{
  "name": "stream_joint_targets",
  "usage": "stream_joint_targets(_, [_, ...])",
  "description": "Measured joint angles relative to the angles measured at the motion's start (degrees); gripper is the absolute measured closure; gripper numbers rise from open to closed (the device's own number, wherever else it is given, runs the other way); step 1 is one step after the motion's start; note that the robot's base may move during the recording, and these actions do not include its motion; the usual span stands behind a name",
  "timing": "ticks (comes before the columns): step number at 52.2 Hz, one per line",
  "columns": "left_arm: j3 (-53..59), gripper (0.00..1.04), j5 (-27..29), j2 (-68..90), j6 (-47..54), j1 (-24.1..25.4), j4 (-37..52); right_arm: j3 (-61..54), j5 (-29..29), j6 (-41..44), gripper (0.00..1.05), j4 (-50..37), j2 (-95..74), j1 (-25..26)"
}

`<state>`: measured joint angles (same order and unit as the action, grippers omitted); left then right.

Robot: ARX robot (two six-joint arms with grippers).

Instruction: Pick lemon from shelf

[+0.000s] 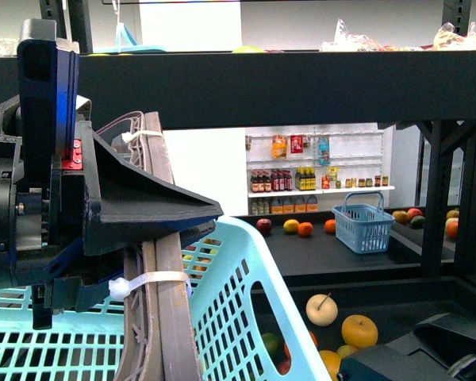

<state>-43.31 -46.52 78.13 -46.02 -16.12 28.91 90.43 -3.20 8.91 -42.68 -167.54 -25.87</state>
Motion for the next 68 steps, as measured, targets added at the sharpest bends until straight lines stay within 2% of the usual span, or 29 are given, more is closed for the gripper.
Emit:
stream_joint_targets(8, [0.0, 0.95, 0.0, 0.0, -0.02, 0.0, 0.0, -0.2, -0.24, 0.48, 0.53, -0.42, 0.0, 0.13])
stream_joint_targets(15, [0.0, 0.95, 0.0, 0.0, -0.02, 0.0, 0.0, -0.35, -0.5, 0.87, 0.62, -0.79, 0.0, 0.17])
stream_joint_targets(47, [-0.11, 0.95, 0.11, 0.0, 0.07, 0.0, 0.0, -5.11, -0.13, -2.95, 0.64, -2.67, 5.88, 3.67])
stream_joint_targets(57, [-0.13, 0.95, -0.37, 0.0, -0.13, 0.0, -0.02, -7.74, 1.49, -2.71, 0.64, -2.14, 8.7, 4.85])
stream_joint_targets(68, [-0.13, 0.95, -0.17, 0.0, -0.09, 0.0, -0.02, -11.02, 5.66, -0.46, 0.64, -1.84, 12.44, 8.66])
